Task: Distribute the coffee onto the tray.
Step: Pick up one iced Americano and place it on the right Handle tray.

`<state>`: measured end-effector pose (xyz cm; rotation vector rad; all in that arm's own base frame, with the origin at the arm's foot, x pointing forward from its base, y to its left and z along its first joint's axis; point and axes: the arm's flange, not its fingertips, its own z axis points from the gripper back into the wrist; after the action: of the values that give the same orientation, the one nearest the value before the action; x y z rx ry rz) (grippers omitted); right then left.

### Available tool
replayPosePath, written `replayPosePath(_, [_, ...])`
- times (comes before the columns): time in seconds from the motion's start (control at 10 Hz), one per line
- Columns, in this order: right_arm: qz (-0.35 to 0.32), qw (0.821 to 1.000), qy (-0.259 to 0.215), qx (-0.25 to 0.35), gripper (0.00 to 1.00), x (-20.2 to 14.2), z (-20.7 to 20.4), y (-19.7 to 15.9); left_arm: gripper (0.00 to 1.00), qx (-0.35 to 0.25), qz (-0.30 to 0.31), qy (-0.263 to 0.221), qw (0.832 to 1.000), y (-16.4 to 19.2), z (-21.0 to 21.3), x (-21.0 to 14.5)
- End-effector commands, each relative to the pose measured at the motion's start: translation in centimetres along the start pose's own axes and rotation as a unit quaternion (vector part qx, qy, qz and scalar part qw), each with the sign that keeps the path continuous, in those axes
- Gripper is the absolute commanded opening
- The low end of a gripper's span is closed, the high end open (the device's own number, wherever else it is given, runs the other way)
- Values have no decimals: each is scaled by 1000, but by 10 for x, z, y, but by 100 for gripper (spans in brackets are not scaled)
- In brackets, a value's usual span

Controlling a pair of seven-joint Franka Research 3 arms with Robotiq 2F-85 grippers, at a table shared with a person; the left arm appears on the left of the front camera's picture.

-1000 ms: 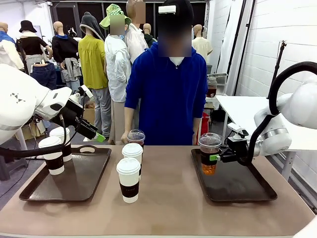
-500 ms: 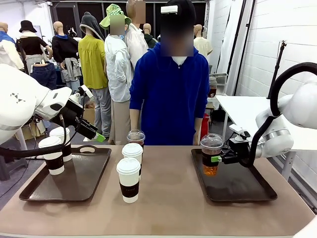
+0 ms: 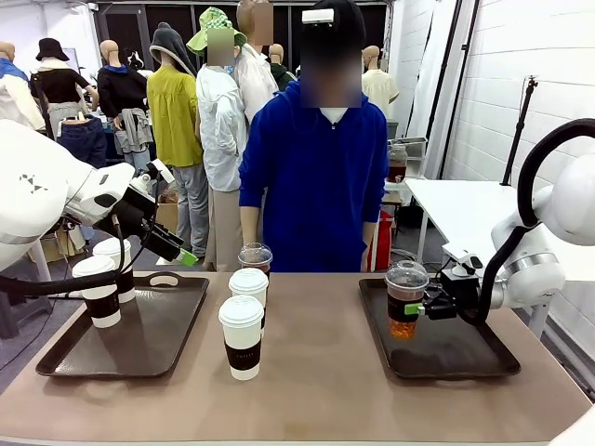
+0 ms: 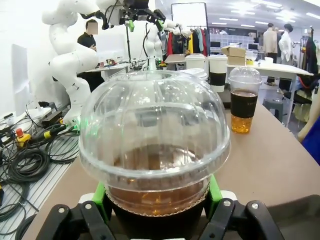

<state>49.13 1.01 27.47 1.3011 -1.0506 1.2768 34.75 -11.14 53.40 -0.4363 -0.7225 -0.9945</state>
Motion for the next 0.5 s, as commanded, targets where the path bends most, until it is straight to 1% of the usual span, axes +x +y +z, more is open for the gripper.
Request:
replayPosePath(0.0, [23,1000,-7,-2,83,0,0,16,100,-9,-2,-7,1000,2,-1,-1])
replayPosePath(0.2, [27,1000,-16,-1,83,-6,1,22,100,-9,-2,-7,1000,2,-1,-1])
replayPosePath(0.4, [24,1000,-14,-1,83,-13,3,26,100,-9,-2,-7,1000,2,-1,-1])
